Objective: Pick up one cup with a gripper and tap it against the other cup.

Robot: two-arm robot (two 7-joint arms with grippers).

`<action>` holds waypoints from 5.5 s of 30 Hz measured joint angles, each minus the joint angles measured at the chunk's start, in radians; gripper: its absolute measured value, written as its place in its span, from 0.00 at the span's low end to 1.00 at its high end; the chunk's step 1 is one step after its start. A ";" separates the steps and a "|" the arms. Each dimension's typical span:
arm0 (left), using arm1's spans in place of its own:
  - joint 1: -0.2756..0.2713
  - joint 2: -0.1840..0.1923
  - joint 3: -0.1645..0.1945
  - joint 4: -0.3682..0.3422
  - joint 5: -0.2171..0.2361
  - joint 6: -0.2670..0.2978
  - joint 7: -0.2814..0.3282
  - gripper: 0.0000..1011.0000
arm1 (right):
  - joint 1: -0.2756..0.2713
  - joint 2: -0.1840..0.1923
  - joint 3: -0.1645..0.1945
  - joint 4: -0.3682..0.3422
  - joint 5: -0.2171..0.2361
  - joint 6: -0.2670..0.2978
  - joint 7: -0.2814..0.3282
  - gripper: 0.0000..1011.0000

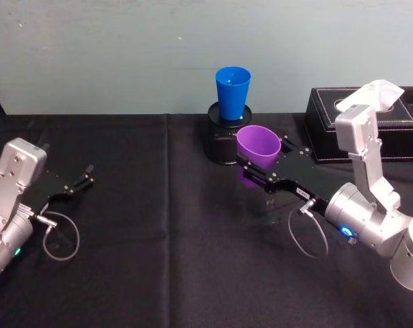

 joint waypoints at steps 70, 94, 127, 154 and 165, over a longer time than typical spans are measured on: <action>0.000 0.000 0.000 0.000 0.000 0.000 0.000 0.99 | 0.303 -0.261 0.007 0.374 -0.172 0.122 -0.118 0.73; 0.000 0.000 0.000 0.000 0.000 0.000 0.000 0.99 | 0.309 -0.270 0.011 0.390 -0.176 0.120 -0.121 0.73; 0.000 0.000 0.000 0.000 0.000 0.000 0.000 0.99 | 0.308 -0.269 0.010 0.389 -0.175 0.120 -0.121 0.73; 0.000 0.000 0.000 0.000 0.000 0.000 0.000 0.99 | 0.308 -0.269 0.010 0.389 -0.175 0.120 -0.121 0.73; 0.000 0.000 0.000 0.000 0.000 0.000 0.000 0.99 | 0.308 -0.269 0.010 0.389 -0.175 0.120 -0.121 0.73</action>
